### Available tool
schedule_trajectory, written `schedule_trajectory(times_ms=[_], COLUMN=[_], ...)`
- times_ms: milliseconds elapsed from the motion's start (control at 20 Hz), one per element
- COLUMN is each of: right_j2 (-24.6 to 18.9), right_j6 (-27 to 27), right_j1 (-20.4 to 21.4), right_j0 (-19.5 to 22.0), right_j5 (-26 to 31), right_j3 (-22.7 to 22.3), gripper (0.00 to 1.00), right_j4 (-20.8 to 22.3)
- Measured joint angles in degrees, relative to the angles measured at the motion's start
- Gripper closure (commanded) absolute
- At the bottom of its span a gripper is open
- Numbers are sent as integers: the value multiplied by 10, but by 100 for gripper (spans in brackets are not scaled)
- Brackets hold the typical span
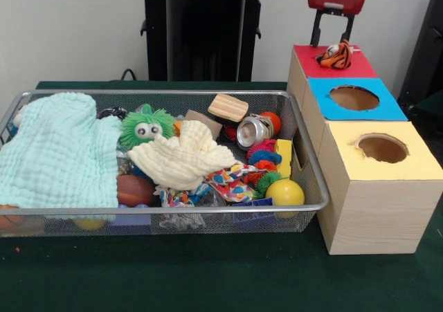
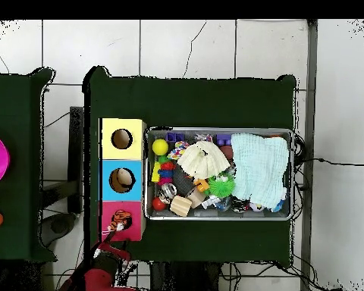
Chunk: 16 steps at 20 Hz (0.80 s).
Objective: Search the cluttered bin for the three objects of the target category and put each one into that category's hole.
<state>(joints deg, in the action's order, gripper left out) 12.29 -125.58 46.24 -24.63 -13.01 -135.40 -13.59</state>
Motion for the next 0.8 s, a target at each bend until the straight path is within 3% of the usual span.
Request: schedule_trajectory(times_ms=[300, 600, 800], right_j2=[5, 26, 34], right_j6=[0, 0, 0], right_j1=[31, 72, 76], right_j0=[-14, -42, -39], right_j5=[50, 173, 197], right_j3=[-3, -2, 3], gripper=[0, 0, 0], right_j4=[-2, -2, -2])
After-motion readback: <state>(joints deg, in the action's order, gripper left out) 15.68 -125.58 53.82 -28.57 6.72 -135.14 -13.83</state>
